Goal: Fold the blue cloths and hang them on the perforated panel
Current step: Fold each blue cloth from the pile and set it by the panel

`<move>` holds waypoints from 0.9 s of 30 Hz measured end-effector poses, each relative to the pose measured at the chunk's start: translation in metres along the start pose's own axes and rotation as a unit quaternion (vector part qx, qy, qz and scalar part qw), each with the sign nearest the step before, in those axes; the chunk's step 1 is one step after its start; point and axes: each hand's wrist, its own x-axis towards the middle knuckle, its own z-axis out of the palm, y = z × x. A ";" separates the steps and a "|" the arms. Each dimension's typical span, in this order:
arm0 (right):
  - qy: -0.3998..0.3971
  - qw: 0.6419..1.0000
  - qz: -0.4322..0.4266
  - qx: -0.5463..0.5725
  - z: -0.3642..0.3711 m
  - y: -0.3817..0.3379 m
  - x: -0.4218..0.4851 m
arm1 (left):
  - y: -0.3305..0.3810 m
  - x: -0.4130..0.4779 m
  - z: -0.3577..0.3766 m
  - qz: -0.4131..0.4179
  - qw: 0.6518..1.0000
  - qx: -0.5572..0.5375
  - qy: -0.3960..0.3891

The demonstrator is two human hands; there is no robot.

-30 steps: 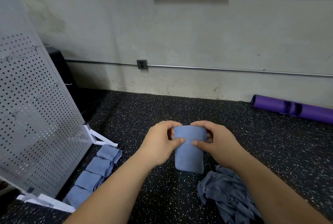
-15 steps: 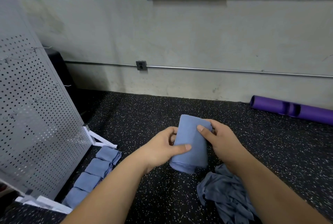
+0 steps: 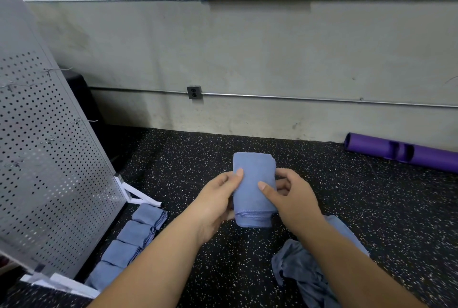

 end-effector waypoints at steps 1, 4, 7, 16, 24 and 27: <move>0.010 1.000 -0.003 -0.002 -0.001 -0.002 0.000 | 0.001 0.000 0.001 -0.013 1.000 -0.024 0.011; 0.020 1.000 -0.018 0.000 -0.003 -0.004 0.000 | 0.000 0.001 0.001 -0.022 0.999 -0.035 0.015; 0.011 1.000 -0.016 -0.005 -0.003 -0.005 0.000 | -0.005 0.003 -0.003 -0.011 1.000 0.014 0.013; -0.026 0.999 -0.005 0.025 0.002 -0.011 -0.001 | 0.002 0.002 -0.004 0.017 0.995 -0.014 0.101; -0.012 1.000 -0.014 0.024 0.034 -0.017 0.001 | 0.001 -0.005 -0.021 0.083 0.993 -0.020 0.083; -0.008 0.998 -0.051 -0.020 0.052 -0.021 -0.003 | 0.001 -0.006 -0.037 0.106 0.989 -0.015 0.106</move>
